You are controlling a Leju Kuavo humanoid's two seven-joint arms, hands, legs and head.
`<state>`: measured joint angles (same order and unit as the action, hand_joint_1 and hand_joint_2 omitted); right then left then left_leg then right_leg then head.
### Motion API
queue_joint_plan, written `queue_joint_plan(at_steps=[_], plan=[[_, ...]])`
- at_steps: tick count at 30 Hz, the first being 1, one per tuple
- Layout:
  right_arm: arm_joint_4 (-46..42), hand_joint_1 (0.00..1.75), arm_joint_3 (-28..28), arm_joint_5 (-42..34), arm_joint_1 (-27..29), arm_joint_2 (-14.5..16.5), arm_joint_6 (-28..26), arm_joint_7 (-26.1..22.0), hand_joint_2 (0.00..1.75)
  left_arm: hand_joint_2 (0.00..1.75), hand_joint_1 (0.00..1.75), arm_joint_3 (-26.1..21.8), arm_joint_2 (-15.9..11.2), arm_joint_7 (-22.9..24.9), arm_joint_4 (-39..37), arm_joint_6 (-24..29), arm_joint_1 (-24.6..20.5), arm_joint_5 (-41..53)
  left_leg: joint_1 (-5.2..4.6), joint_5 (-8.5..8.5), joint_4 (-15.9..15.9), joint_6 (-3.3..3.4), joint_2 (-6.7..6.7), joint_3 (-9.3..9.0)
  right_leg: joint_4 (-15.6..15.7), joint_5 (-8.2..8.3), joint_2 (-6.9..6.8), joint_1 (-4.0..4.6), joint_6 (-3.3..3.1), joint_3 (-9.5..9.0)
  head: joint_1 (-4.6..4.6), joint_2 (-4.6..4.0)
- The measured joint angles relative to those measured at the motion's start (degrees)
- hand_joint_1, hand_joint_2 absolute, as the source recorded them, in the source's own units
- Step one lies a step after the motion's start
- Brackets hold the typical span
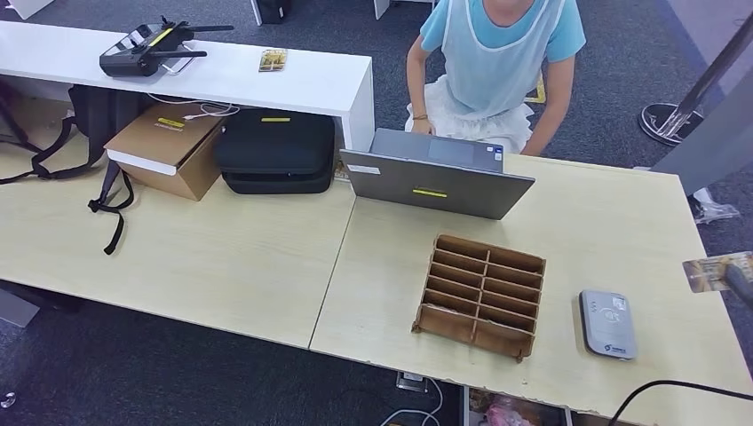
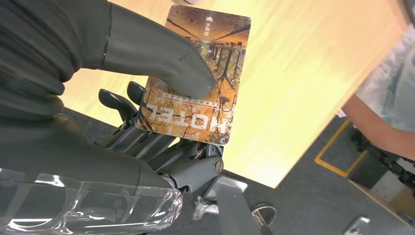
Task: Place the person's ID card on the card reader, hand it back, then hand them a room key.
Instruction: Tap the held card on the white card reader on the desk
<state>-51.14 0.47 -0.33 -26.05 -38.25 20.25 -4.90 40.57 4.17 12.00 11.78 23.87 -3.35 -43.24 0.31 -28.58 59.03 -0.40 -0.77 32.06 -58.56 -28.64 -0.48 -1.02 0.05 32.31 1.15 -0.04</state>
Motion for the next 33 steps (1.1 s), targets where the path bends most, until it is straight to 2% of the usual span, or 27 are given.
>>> queue_joint_plan(at_steps=[7, 12, 25, 33], plan=[[-4.58, 1.75, -1.44, 1.56, 7.66, 0.48, -0.98, 2.05, 1.75, 1.75, 0.0, 0.43, 0.03, 0.0, 0.0, 0.0, -0.06, 1.04, 0.0, 0.01, 0.0, 0.01, -0.07, 0.02, -0.01, 0.0, -0.09, 0.0, 0.0, -0.03, 0.0, 0.0], [-6.35, 1.75, -1.69, 4.96, 10.82, 2.56, -2.46, 2.71, 1.75, 1.75, 0.0, 1.08, 0.07, 0.0, 0.0, 0.0, -0.21, 1.13, -0.01, 0.01, -0.01, 0.0, 0.01, 0.01, -0.01, 0.0, 0.0, -0.01, 0.0, -0.02, 0.01, 0.0], [-2.07, 1.75, 0.04, 10.68, 8.24, 8.37, -3.67, 1.36, 1.75, 1.75, 0.0, 1.13, 0.22, 0.0, 0.0, 0.0, -0.49, 0.69, -0.01, 0.02, -0.01, 0.0, 0.01, 0.0, -0.02, 0.01, 0.0, -0.01, 0.0, -0.02, 0.01, 0.0], [0.8, 1.75, 1.66, 13.41, 5.92, 10.31, -5.42, 1.04, 1.75, 1.75, 0.0, 1.13, 0.22, 0.0, 0.0, 0.0, -0.5, 0.15, -0.01, 0.02, -0.01, 0.0, 0.0, 0.01, -0.02, 0.01, 0.0, -0.01, 0.0, -0.02, 0.0, 0.0]])
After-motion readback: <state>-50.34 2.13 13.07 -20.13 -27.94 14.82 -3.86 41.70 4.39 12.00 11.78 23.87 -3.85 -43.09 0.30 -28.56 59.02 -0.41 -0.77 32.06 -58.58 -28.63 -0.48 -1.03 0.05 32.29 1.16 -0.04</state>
